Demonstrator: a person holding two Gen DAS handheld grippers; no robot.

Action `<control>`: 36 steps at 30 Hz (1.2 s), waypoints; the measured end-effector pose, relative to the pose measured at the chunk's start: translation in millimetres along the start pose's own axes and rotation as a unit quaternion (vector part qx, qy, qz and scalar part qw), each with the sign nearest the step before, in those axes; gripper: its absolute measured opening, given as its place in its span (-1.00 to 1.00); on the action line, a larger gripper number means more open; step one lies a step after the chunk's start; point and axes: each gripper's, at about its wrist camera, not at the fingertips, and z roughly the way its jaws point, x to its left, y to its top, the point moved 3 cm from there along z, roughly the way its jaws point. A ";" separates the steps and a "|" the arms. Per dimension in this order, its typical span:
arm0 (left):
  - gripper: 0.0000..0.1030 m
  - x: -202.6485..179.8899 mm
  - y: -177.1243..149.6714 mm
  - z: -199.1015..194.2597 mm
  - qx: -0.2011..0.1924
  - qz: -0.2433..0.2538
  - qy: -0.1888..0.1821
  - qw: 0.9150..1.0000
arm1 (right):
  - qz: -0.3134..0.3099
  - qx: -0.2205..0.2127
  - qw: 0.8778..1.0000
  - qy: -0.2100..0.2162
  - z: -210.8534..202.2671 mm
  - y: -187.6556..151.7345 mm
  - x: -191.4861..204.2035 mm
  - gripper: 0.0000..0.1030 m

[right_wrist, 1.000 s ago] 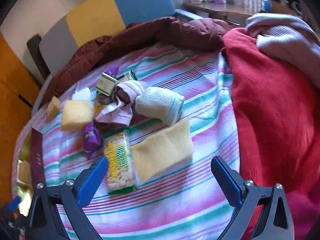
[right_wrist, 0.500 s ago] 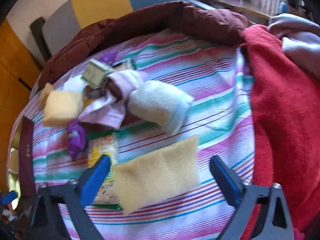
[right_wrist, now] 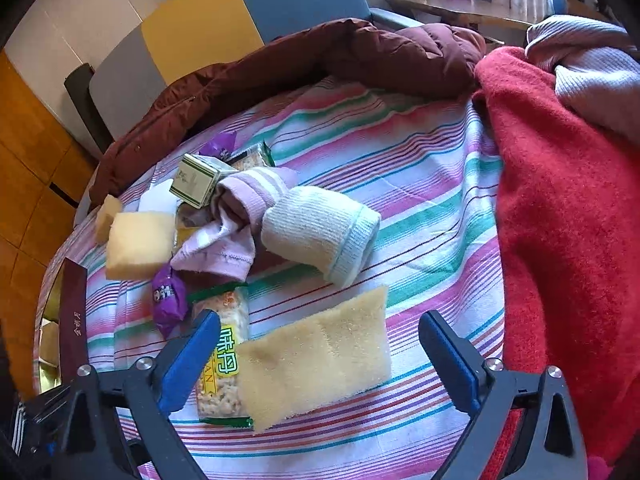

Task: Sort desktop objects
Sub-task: 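Grasp the cracker packet with left gripper while right gripper grasps a flat sponge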

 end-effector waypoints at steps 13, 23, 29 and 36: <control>0.40 -17.3 28.0 59.7 0.012 0.003 0.090 0.996 | 0.029 -0.015 0.999 0.028 -5.3 4.8 -9.5 0.99; -0.02 -9.7 20.7 56.5 -0.003 0.049 0.123 0.991 | 0.006 -0.002 0.999 0.039 -2.4 1.8 -0.1 0.99; -0.06 0.1 7.0 42.0 -0.005 0.061 0.122 0.991 | -0.016 0.021 0.999 0.031 6.2 -3.4 6.7 0.99; -0.06 3.6 -20.3 25.9 -0.017 0.089 0.112 0.990 | -0.029 0.062 0.998 -0.012 22.5 -10.2 1.9 0.45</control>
